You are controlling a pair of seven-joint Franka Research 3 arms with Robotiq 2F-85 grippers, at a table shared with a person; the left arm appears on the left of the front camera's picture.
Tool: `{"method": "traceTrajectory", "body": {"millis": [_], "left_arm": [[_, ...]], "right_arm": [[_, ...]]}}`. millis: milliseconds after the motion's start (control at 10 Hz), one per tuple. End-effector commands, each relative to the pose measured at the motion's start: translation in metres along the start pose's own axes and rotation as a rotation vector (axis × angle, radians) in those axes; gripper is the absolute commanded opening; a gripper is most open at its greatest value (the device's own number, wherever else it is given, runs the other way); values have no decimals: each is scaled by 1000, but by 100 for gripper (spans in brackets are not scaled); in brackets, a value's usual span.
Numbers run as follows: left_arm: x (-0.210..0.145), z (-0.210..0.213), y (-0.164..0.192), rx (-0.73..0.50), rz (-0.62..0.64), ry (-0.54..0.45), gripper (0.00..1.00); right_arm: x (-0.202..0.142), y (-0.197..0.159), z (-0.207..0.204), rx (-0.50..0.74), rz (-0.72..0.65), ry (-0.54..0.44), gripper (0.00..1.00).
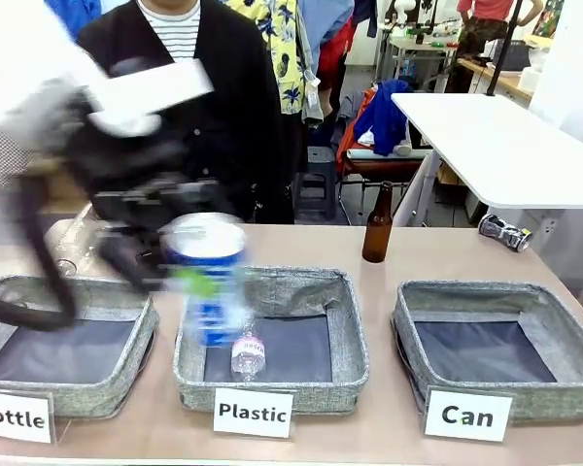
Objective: Sort the can waste into the basket.
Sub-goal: Pick up the can waste from the table and place it in the right Fabric basket.
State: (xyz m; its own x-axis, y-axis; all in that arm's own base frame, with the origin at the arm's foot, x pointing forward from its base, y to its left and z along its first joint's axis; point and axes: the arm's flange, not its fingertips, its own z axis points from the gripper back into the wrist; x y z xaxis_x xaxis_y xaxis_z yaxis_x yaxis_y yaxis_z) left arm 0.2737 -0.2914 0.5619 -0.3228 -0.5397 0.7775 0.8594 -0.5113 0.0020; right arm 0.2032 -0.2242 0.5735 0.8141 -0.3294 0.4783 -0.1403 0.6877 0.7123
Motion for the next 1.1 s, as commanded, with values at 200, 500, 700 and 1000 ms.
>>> {"method": "traceTrajectory", "body": {"millis": [200, 500, 700, 1000], "left_arm": [[77, -162, 192, 181, -23, 104, 33], [93, -229, 277, 190, 113, 119, 33], [54, -224, 234, 208, 58, 113, 33], [54, -224, 234, 208, 58, 113, 33]], "right_arm": [[-50, -19, 65, 80, 190, 83, 100], [-58, -16, 67, 71, 157, 68, 100], [-58, -16, 67, 71, 157, 68, 100], [-58, -16, 67, 71, 157, 68, 100]]}}
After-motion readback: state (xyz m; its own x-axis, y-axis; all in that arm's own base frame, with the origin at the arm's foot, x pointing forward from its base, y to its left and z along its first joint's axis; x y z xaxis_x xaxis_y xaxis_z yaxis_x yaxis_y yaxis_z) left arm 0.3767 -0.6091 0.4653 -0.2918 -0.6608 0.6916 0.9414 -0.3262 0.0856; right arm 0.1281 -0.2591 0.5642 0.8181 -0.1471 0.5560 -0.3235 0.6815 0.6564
